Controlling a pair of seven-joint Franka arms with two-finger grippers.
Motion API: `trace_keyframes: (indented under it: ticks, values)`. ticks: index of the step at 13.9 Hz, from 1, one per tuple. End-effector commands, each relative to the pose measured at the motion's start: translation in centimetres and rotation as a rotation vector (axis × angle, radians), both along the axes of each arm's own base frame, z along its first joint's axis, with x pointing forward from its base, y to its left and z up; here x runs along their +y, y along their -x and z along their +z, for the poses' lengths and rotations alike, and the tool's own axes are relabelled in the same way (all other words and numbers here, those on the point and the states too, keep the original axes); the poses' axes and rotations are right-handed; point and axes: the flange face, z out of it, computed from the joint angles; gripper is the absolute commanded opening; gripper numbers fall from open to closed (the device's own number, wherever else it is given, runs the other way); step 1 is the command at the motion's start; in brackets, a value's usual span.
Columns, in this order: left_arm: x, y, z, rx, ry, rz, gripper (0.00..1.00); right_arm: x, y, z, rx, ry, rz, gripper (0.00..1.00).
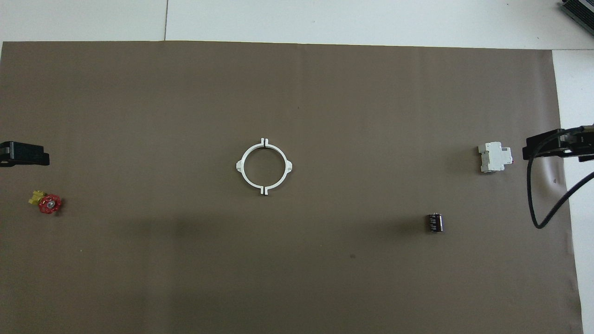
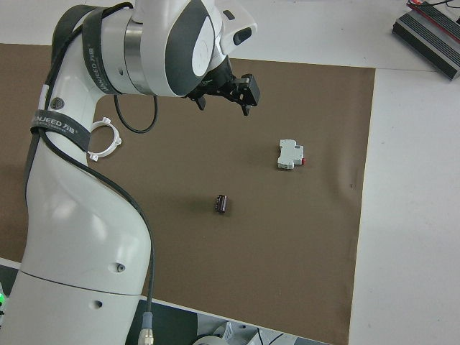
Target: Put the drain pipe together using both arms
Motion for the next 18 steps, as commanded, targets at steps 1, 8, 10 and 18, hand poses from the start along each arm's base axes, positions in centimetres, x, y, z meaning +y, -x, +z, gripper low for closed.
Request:
trace_keyframes:
  ticks: [1, 8, 10, 18]
  values:
    - [-0.5, 0.4, 0.2, 0.006, -0.046, -0.009, 1.00, 0.3, -0.1, -0.1, 0.001, -0.002, 0.026, 1.00]
    - [-3.0, 0.6, 0.4, 0.021, -0.059, -0.014, 1.00, 0.1, -0.1, -0.1, 0.001, -0.002, 0.023, 1.00]
    - [-3.7, 0.7, 0.9, 0.017, -0.059, -0.022, 1.00, 0.1, -0.1, -0.1, 0.001, -0.002, 0.023, 1.00]
    - [-2.7, -1.7, 1.3, 0.012, -0.041, 0.034, 1.00, 0.1, -0.1, -0.1, 0.001, -0.002, 0.023, 1.00]
